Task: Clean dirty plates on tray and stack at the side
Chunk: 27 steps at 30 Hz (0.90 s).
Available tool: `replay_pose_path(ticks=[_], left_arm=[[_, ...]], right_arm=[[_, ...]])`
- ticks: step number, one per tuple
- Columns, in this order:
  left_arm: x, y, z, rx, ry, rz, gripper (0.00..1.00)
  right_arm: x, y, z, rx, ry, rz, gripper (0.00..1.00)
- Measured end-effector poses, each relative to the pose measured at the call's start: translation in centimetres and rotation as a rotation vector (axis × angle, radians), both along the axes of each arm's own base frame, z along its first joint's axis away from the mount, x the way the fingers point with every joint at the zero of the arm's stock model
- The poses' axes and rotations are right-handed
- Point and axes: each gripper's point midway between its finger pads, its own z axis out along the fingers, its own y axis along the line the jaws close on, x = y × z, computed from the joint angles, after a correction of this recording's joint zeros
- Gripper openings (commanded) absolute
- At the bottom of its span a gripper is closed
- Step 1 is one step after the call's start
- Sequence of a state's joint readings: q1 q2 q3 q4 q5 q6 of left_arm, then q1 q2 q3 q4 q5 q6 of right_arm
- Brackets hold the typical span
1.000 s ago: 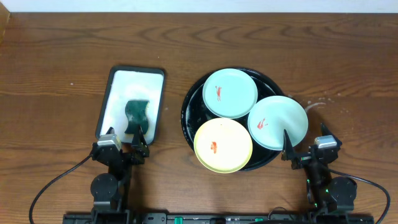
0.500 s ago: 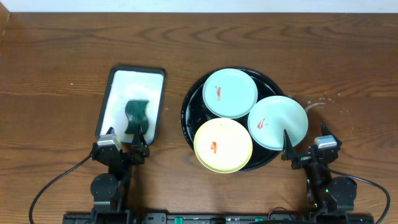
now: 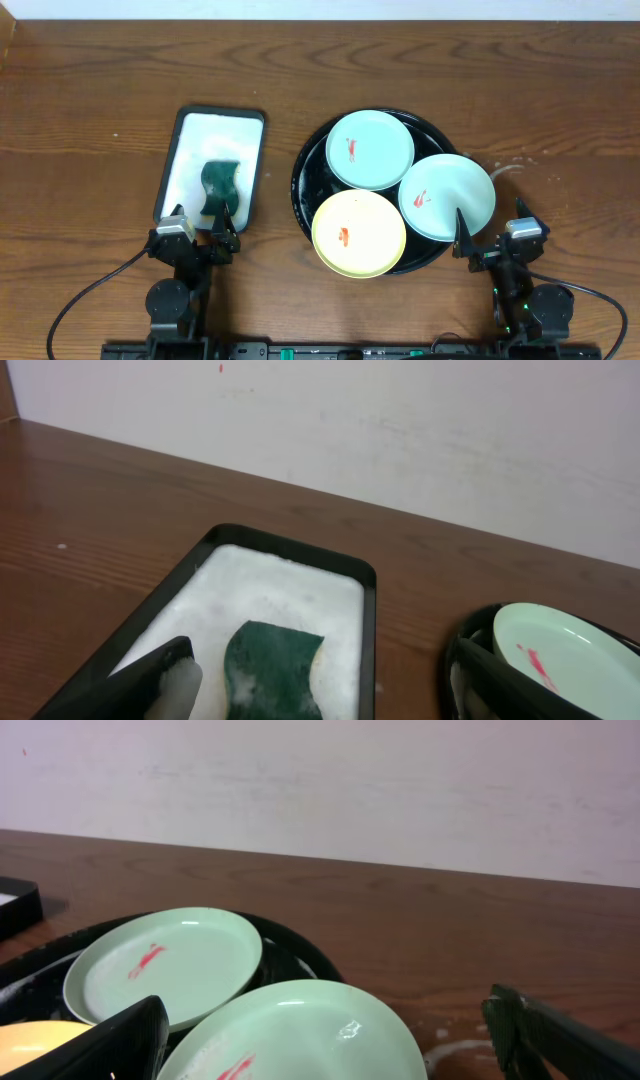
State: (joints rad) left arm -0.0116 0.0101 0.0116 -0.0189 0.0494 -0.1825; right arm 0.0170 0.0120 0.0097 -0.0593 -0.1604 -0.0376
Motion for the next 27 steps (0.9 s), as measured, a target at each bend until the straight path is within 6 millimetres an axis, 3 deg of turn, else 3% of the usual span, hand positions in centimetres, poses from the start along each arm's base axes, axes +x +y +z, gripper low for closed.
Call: replay_pose_path(ticks=[7, 12, 14, 16, 18, 22, 27], left_arm=[[0.0, -0.7, 0.6, -0.004, -0.024, -0.041, 0.81], [-0.1, -1.9, 4.7, -0.003, -0.195, -0.109, 0.81], [-0.2, -1.9, 5.4, -0.002, -0.215, -0.114, 0.81], [-0.3, -2.1, 6.0, -0.003, -0.202, -0.122, 0.81], [-0.3, -2.2, 6.9, -0.004, -0.172, -0.127, 0.81], [0.0, -2.3, 10.7, -0.008, -0.100, -0.131, 0.81], [1.7, -2.3, 15.6, -0.018, 0.069, -0.134, 0.81]], right_arm=[[0.0, 0.4, 1.1, 0.007, -0.047, 0.022, 0.99], [-0.3, 1.2, 0.9, 0.033, -0.011, 0.070, 0.99], [-0.6, 1.3, 1.3, 0.041, 0.021, 0.076, 0.99], [-0.9, 1.4, 2.9, 0.047, 0.032, 0.080, 0.99], [-1.3, 1.4, 6.2, 0.050, 0.023, 0.083, 0.99], [-1.1, 1.6, 11.4, 0.058, 0.085, 0.089, 0.99], [1.1, 1.9, 14.8, 0.071, 0.283, 0.098, 0.99]])
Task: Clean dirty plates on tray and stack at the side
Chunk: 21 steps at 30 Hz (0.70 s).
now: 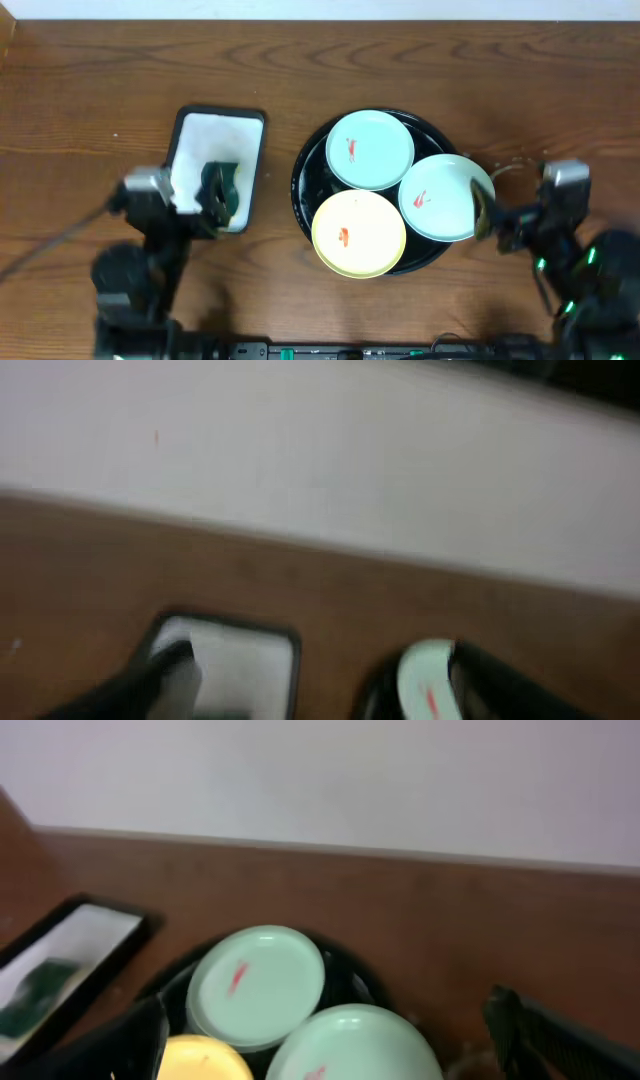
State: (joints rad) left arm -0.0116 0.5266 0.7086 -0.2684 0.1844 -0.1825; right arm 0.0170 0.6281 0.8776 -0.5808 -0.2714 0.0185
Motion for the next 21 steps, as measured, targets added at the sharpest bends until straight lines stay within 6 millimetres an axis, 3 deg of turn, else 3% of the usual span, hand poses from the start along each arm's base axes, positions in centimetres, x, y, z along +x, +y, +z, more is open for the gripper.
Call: replay_pose_path(ticks=[5, 8, 15, 21], left_arm=[[1.6, 0.0, 1.6, 0.003, 0.256, -0.001, 0.82], [2.8, -0.1, 0.8, 0.004, 0.388, -0.001, 0.81], [4.3, 0.0, -6.8, 0.011, 0.718, 0.004, 0.82], [4.6, 1.5, -11.9, 0.071, 0.923, 0.079, 0.77]], right_arm=[[2.9, 0.7, 0.6, 0.014, 0.241, 0.037, 0.99], [5.1, 1.5, 0.5, 0.035, 0.320, 0.075, 0.99], [8.1, 3.3, -3.3, 0.135, 0.489, 0.147, 0.99], [8.3, 5.2, -7.1, 0.161, 0.647, 0.189, 0.90]])
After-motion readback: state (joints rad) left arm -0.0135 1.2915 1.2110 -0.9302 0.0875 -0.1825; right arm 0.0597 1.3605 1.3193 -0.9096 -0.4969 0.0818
